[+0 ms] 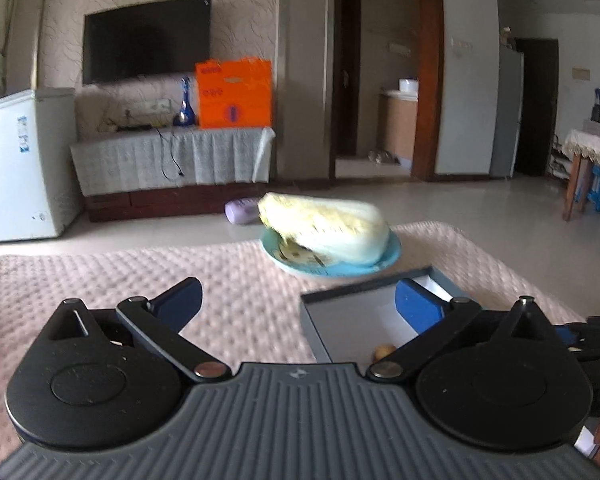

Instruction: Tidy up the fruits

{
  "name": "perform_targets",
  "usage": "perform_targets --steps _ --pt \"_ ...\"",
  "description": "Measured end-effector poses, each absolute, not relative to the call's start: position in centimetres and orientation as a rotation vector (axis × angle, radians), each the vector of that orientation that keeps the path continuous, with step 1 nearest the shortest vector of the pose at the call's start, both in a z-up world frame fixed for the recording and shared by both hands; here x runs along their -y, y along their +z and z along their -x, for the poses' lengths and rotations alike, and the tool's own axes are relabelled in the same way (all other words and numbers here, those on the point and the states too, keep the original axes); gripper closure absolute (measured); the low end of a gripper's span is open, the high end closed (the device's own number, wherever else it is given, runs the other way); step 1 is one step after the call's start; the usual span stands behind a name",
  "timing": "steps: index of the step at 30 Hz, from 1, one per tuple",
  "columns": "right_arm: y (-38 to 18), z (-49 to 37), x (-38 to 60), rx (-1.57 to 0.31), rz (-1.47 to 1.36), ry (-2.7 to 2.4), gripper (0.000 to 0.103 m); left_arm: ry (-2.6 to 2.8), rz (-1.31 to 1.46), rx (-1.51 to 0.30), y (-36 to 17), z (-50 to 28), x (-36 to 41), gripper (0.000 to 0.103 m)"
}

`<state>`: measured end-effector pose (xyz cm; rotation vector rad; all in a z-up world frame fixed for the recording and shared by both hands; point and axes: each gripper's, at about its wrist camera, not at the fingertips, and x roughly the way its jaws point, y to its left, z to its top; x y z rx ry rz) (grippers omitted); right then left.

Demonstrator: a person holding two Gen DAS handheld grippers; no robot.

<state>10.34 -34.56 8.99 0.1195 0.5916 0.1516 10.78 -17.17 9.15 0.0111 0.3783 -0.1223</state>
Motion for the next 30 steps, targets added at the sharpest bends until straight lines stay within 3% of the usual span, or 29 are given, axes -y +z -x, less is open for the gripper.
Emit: perform_targets --steps 11,23,30 --pt "9.3 -10.1 35.8 -0.564 -0.202 0.139 0.036 0.056 -0.079 -0.088 13.3 -4.7 16.8 0.000" --pt "9.4 -10.0 38.0 -0.546 -0.205 0.088 0.036 -0.074 -0.044 -0.261 11.6 -2.7 13.9 0.000" --pt "7.7 -11.8 43.2 -0.640 -0.248 -0.017 0.035 -0.078 -0.112 -0.314 9.7 -1.0 12.2 0.000"
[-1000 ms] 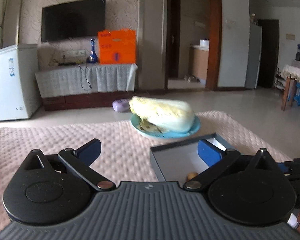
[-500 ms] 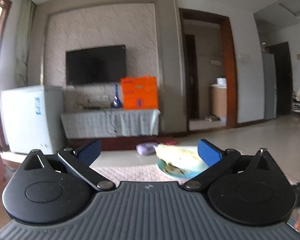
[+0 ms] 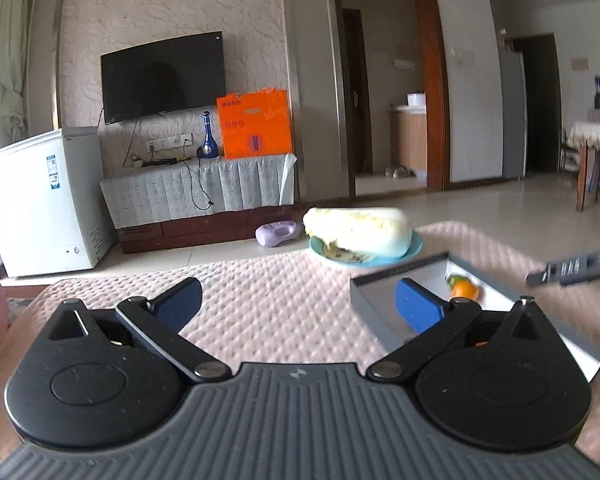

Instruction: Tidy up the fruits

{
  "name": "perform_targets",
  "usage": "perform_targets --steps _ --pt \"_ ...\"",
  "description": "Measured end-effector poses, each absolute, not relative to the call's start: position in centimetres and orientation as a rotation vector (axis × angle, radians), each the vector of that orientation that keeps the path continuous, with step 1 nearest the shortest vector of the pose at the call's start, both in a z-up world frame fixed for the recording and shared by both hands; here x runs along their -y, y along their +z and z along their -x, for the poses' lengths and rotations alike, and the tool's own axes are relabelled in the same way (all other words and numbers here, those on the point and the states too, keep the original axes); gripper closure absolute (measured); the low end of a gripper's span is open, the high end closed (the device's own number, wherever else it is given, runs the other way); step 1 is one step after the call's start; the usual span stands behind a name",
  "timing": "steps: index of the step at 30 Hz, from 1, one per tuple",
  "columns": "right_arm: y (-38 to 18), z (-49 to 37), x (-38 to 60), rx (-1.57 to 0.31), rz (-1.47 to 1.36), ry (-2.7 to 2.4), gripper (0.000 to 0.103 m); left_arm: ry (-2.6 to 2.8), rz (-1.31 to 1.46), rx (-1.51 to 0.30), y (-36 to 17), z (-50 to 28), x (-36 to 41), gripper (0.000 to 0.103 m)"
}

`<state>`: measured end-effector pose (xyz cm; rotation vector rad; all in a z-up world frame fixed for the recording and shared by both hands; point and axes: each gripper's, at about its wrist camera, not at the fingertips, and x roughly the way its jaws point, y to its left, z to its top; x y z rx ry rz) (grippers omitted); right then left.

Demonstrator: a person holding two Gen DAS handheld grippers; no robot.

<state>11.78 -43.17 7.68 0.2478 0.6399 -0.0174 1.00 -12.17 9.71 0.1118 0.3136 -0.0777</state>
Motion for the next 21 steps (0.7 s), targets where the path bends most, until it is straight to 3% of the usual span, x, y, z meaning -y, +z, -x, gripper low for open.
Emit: perform_targets --steps 11,21 --pt "10.6 -7.2 37.3 -0.591 -0.241 0.193 0.035 -0.148 -0.063 -0.432 7.6 -0.3 15.3 0.000" --pt "10.4 -1.7 37.0 -0.664 -0.247 0.196 0.035 -0.180 -0.043 -0.538 5.7 4.4 18.7 0.000"
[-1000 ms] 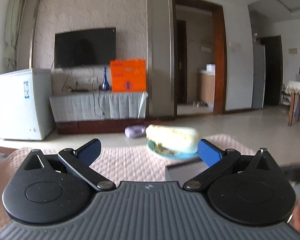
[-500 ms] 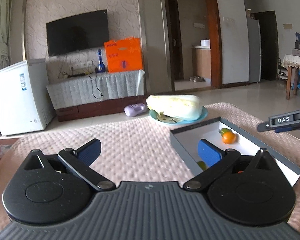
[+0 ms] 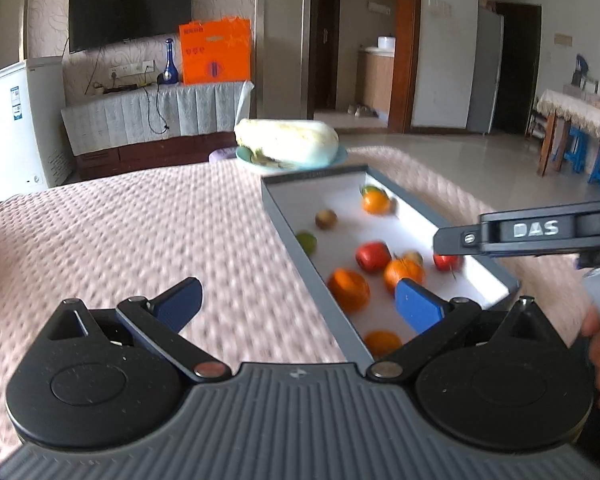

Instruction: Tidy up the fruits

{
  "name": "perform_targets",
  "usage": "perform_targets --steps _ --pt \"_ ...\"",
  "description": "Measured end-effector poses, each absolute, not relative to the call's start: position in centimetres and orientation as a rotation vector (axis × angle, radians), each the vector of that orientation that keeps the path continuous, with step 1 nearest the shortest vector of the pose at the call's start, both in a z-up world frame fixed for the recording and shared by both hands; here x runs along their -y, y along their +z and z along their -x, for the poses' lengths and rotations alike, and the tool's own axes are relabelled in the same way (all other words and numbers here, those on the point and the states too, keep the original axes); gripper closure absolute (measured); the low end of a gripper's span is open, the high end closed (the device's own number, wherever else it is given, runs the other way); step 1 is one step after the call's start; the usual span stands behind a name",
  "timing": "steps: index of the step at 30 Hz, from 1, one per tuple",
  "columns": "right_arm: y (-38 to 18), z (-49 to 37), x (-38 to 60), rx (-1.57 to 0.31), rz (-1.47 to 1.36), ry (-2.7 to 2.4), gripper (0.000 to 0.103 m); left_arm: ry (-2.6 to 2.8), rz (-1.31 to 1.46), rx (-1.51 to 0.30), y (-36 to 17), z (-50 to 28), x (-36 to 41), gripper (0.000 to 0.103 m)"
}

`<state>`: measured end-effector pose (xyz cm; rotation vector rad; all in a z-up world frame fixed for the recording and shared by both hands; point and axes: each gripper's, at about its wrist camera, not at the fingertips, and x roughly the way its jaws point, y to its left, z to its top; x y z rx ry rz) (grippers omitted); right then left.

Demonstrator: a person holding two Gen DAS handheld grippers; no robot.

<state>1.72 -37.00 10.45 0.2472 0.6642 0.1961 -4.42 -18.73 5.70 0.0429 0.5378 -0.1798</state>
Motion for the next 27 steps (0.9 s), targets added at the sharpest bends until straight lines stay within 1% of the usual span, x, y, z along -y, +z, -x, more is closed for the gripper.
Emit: perform_targets --steps 9,17,27 --pt "10.0 4.0 37.4 -0.728 -0.181 0.197 0.035 -0.195 -0.014 -0.574 5.5 7.8 20.0 0.000" --pt "9.6 4.9 37.5 -0.766 -0.143 0.182 0.034 -0.203 -0.012 -0.578 5.7 9.5 20.1 0.000" --pt "9.2 5.1 37.4 -0.782 -0.112 0.155 0.034 -0.196 -0.013 -0.578 5.8 9.8 19.6 0.000"
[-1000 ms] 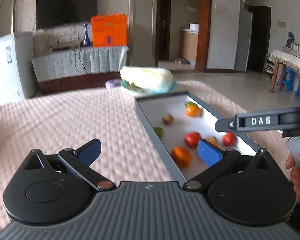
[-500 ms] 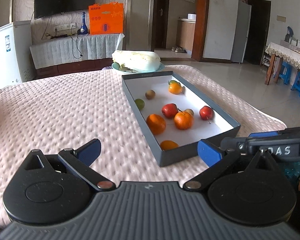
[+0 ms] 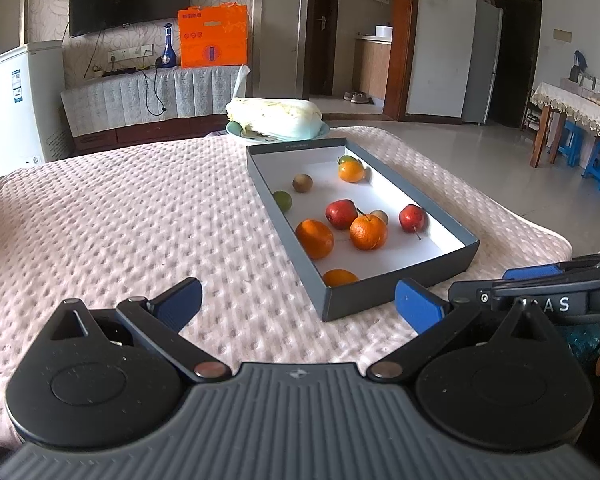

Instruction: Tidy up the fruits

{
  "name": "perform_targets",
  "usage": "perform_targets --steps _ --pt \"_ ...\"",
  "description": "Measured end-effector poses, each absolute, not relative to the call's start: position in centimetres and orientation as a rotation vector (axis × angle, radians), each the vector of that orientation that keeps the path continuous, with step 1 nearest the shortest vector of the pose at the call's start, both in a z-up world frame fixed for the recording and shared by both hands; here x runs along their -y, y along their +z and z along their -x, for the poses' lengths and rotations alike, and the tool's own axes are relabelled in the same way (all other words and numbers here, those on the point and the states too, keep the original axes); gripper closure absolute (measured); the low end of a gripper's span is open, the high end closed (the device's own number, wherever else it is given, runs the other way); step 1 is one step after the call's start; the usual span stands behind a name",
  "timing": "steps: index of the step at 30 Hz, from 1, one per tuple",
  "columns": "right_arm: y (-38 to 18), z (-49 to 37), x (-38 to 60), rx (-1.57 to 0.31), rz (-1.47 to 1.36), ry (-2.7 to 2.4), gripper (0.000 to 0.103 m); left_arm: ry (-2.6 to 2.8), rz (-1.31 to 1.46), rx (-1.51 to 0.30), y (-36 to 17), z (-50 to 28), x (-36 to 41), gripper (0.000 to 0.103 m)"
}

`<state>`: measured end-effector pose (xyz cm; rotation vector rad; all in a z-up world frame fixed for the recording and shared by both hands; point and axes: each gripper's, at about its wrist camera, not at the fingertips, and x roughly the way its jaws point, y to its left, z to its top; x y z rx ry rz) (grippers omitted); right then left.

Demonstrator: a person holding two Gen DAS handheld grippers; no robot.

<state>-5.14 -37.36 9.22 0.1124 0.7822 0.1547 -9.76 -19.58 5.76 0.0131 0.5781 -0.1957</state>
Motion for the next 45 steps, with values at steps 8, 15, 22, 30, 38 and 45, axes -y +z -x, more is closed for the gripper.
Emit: perform_targets --steps 8,15,22,30,38,45 --pt "9.1 5.1 37.4 -0.787 -0.108 0.150 0.034 -0.197 -0.023 -0.581 5.6 9.7 19.8 0.000" --pt "9.0 5.1 37.3 -0.792 -0.104 0.155 0.034 -0.203 -0.037 -0.585 5.1 9.6 20.1 0.000" --pt "8.8 4.9 37.2 -0.797 -0.099 0.157 0.034 -0.192 -0.040 -0.589 4.7 9.5 19.8 0.000" --pt "8.5 4.7 36.9 -0.802 -0.085 0.163 0.034 -0.192 -0.039 -0.588 4.7 9.6 19.7 0.000" --pt "8.5 4.8 36.9 -0.803 -0.080 0.159 0.034 -0.193 -0.043 -0.581 4.9 9.8 19.7 0.000" --pt "8.4 4.7 36.7 -0.806 -0.065 0.163 0.034 -0.197 -0.043 -0.579 4.9 9.8 19.7 0.000"
